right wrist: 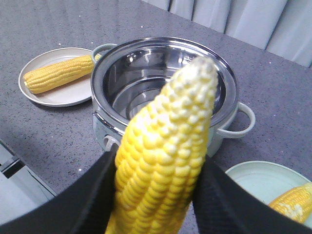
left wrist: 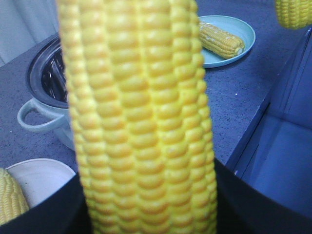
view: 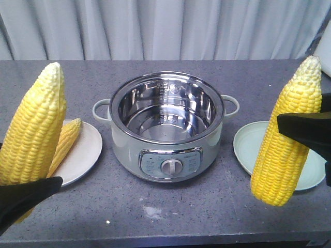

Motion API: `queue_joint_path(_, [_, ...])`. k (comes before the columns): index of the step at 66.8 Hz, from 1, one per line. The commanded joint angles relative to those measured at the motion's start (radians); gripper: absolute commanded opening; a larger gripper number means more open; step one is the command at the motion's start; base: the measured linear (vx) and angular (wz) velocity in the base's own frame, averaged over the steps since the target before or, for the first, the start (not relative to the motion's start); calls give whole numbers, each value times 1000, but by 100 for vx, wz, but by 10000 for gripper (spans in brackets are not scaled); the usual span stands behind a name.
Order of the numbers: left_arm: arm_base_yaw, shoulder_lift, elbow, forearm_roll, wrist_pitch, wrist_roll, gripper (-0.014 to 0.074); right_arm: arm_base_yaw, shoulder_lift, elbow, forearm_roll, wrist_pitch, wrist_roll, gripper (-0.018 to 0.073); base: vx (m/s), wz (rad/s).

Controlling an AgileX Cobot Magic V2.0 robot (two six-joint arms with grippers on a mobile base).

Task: Distribute corn equally
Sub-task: 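Drive the base away from the pot holding both cobs upright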

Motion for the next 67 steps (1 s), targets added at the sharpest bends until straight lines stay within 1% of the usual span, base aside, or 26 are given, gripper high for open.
queue_joint_path(1, [0,-2,-23,-32,-66,-2,272,-1,-4,-25,23,-65,-5,112,0,-15])
queue_joint_path(25, [0,-2,-23,-32,-65,-2,272,-1,-4,-25,23,-65,-5,112,1,-22])
queue_joint_path(67, [0,-2,-23,-32,-65,-2,272,-1,-4,-25,23,-65,-5,112,2,-33])
